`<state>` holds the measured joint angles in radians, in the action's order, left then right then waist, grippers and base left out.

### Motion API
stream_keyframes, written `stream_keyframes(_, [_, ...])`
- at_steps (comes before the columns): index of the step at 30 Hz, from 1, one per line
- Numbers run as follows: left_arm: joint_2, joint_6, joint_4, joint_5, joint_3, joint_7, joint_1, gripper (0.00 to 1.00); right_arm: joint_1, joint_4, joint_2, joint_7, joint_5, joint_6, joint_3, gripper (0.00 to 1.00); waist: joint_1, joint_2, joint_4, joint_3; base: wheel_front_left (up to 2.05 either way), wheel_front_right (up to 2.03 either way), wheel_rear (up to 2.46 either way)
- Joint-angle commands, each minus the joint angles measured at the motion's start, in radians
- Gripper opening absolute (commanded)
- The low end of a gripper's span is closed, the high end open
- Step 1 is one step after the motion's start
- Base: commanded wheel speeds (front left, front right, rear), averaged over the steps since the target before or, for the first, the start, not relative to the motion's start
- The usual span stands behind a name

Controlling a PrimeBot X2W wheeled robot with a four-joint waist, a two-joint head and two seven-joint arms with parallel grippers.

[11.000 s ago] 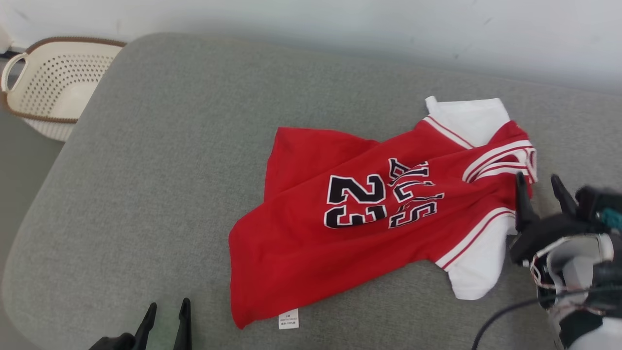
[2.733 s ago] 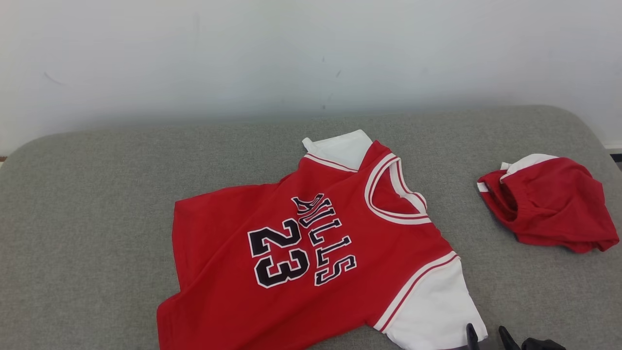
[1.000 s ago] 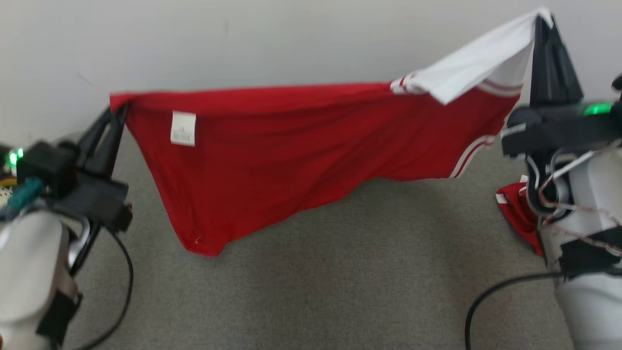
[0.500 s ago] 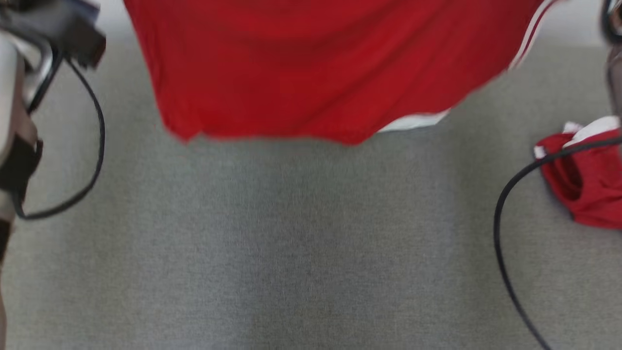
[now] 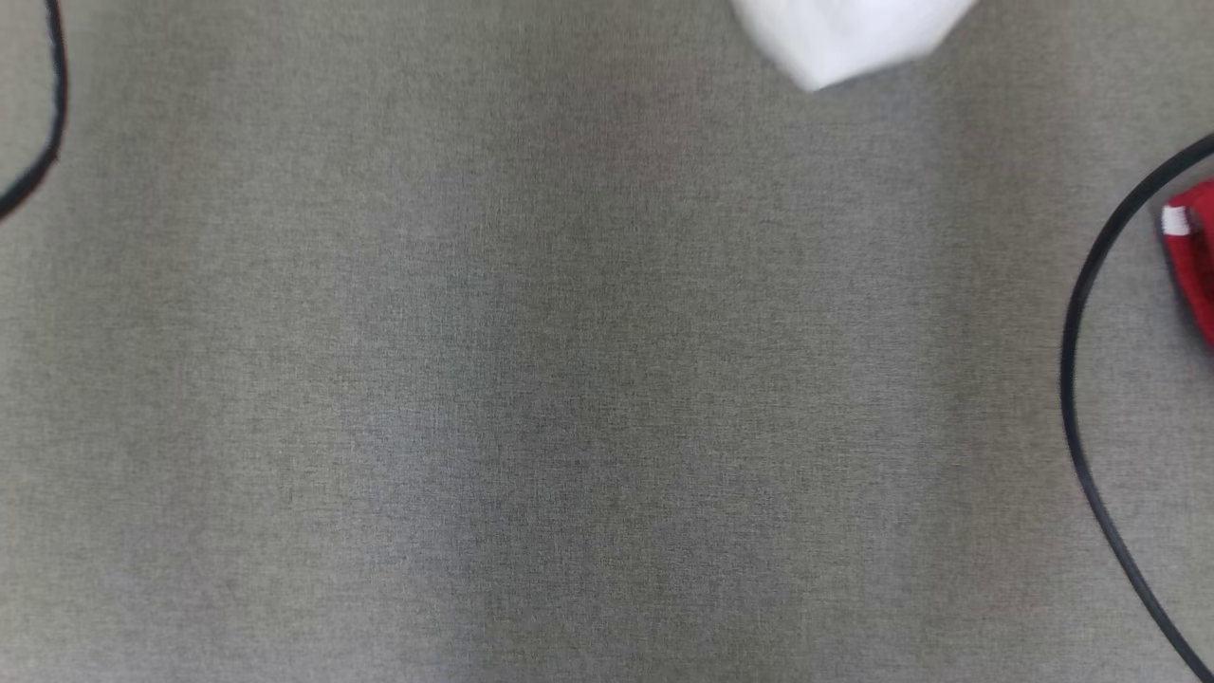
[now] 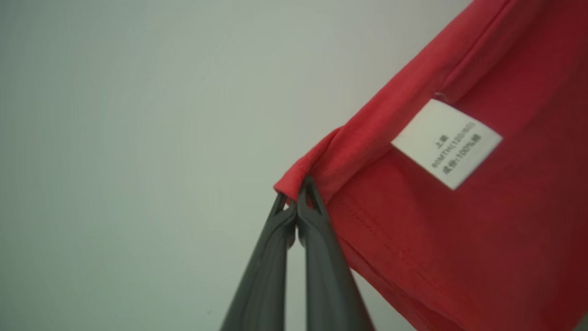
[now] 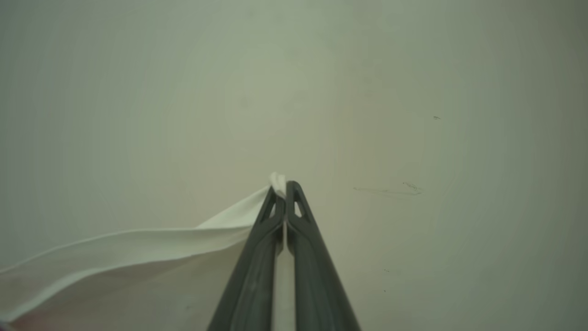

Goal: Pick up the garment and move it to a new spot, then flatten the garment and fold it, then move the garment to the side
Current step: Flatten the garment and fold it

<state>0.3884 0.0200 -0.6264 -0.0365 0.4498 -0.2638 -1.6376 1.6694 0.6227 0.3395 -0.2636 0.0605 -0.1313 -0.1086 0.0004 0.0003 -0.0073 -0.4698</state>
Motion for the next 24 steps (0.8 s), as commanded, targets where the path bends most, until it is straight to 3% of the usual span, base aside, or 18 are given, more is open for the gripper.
stream_keyframes(1, [0.009,-0.007,0.001,0.007,-0.008,-0.001,-0.017,0.0,0.02,-0.013,-0.006,0.0,-0.012,0.001,0.01,0.0,-0.0004,-0.0003,0.003,-0.009,0.0,0.0,0.0])
stream_keyframes(9, [0.01,0.024,-0.007,0.068,-0.01,0.0,0.077,0.0,-0.049,0.01,-0.022,0.0,0.006,0.001,0.013,0.0,-0.0004,-0.0003,-0.015,-0.057,0.0,0.0,0.0])
stream_keyframes(15, [0.009,0.039,0.014,0.129,-0.036,-0.001,0.249,0.0,-0.246,0.048,0.01,0.0,0.203,0.001,-0.103,0.0,-0.0004,-0.0003,-0.041,-0.084,0.0,0.0,0.0])
stream_keyframes(24, [-0.041,0.03,0.092,0.213,-0.135,-0.001,0.581,0.0,-0.645,-0.058,0.083,-0.001,0.474,0.001,-0.192,0.0,-0.0004,-0.0003,-0.05,-0.026,0.0,0.0,0.0])
